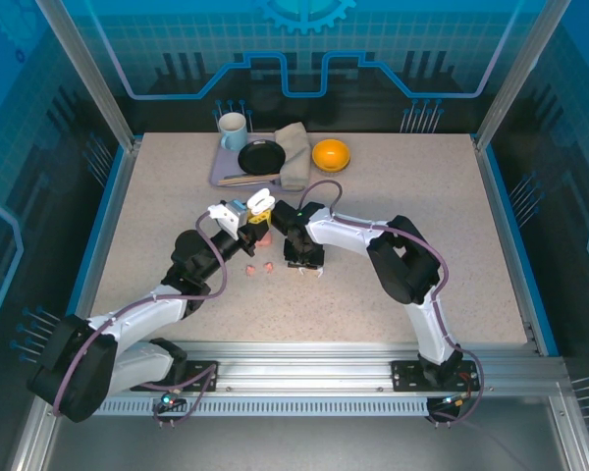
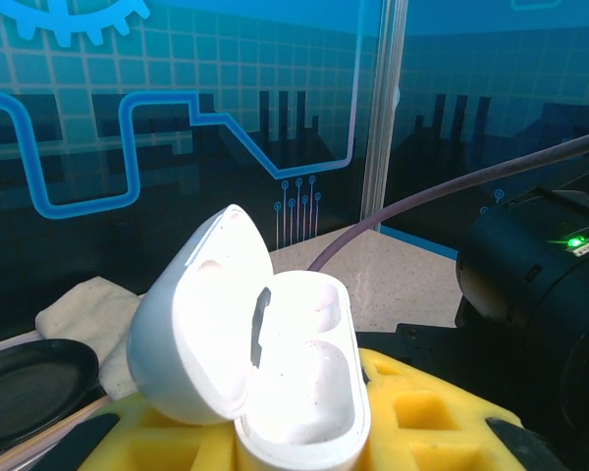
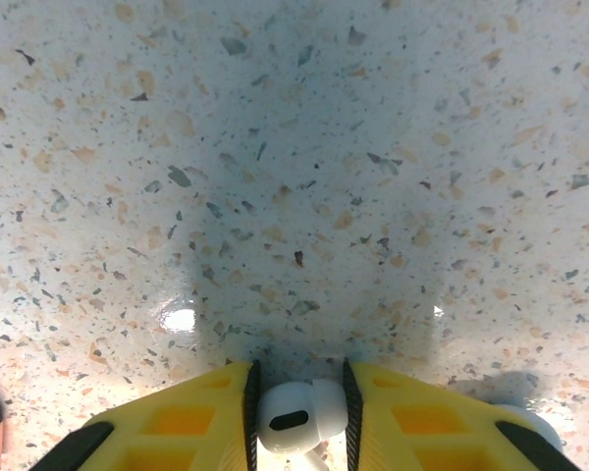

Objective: Insert the wireless bluetooth earbuds into the charging case

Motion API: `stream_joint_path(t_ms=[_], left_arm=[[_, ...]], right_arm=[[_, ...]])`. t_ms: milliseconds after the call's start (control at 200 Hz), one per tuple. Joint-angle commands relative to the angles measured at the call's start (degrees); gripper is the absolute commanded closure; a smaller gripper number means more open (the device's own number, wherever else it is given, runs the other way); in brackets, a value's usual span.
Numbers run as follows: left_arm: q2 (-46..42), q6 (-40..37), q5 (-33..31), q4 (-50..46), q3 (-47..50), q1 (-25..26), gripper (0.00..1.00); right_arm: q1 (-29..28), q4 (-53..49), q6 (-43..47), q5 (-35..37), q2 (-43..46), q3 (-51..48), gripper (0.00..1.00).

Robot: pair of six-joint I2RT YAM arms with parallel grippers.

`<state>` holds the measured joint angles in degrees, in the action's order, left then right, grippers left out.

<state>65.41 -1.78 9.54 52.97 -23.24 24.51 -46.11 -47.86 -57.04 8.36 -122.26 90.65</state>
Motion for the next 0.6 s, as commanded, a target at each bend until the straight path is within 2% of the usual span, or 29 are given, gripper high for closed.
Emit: stream_joint_path(t_ms=[0, 595], left_arm=[[-0.4, 0.24, 1.34, 1.2, -2.07, -0.34, 1.0], [-0.54, 0.64, 1.31, 0.57, -2.95, -0.44, 1.0]], right_arm=[[-0.81, -0.58, -1.46, -0.63, -0.36, -1.39, 0.73], [-0.16, 1.21, -2.02, 1.85, 4.17, -3.23, 0.77]])
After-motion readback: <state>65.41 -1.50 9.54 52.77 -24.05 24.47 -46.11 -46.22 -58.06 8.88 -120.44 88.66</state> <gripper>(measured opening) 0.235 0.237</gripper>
